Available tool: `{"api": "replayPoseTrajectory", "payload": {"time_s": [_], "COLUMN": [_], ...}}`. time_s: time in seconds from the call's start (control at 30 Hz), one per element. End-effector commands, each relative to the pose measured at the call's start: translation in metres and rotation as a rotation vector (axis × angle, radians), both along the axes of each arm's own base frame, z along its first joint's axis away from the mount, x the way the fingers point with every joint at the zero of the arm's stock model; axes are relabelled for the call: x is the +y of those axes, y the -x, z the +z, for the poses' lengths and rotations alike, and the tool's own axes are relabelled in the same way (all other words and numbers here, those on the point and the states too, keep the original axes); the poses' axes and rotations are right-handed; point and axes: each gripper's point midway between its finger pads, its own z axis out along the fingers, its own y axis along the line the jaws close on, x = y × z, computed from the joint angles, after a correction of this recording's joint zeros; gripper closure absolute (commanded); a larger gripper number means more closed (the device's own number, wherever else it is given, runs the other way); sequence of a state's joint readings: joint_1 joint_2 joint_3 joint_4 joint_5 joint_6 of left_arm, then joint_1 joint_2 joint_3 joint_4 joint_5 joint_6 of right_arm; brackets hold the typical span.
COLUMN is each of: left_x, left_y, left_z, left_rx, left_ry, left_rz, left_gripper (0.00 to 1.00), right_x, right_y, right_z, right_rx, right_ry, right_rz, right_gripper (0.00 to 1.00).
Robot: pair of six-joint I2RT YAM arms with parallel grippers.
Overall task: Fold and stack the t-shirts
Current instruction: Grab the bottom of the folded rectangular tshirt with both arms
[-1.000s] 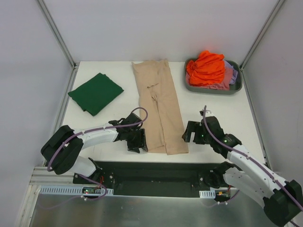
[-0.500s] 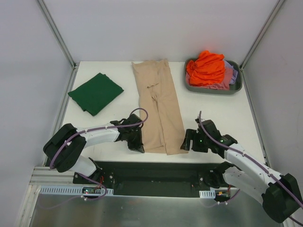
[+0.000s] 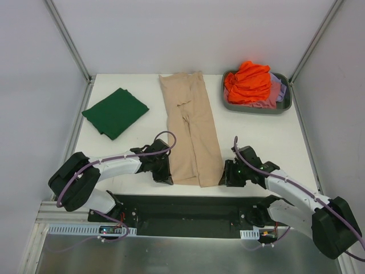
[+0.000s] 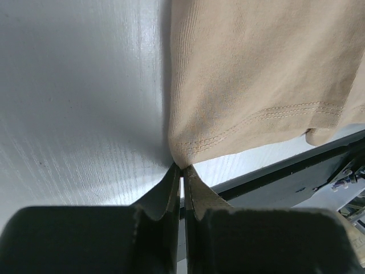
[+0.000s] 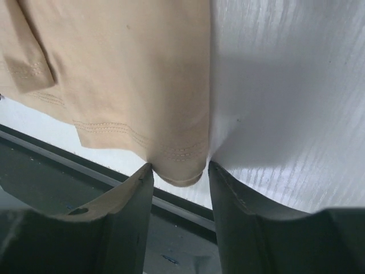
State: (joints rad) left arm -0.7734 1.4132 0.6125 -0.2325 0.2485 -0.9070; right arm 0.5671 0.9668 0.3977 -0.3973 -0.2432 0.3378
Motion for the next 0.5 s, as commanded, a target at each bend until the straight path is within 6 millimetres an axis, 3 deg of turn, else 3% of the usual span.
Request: {"api": "replayPoseTrajectory", "payload": {"time_s": [0.0,0.1,0.2,0.33,0.47], "left_x": [0.021,0.022,0.020,0.019,0.019], "left_y": [0.009,0.009,0.009,0.016,0.031], "left_z": [-0.014,-0.015,-0.015,-0.013,-0.007], "left_rx": [0.009,0.009,0.009,0.016,0.017], "left_ry": [-0.094,-0.098,-0.094,-0.075,-0.036], "left_rz": [0.013,0.019,0.015,-0.001,-0.017], "left_gripper": [1.00,1.00,1.00,1.00,1.00], "right_x": [0.004,0.002,0.004,0.006,0.007], "right_y": [-0.001,-0.004,-0.010,-0.009,0.009], "right_z": [-0.007,-0.011,-0.015,-0.013,0.005], "right_rx": [0.015,0.008,-0.010,-0.011,-0.018], "right_ry": [-0.009,0.005,0.002,-0.009,-0.071], "right_rz": [-0.004,-0.014,-0.020,-0.009,0.029], "right_gripper": [0.56,0.57,0.67,0.99,0.99]}}
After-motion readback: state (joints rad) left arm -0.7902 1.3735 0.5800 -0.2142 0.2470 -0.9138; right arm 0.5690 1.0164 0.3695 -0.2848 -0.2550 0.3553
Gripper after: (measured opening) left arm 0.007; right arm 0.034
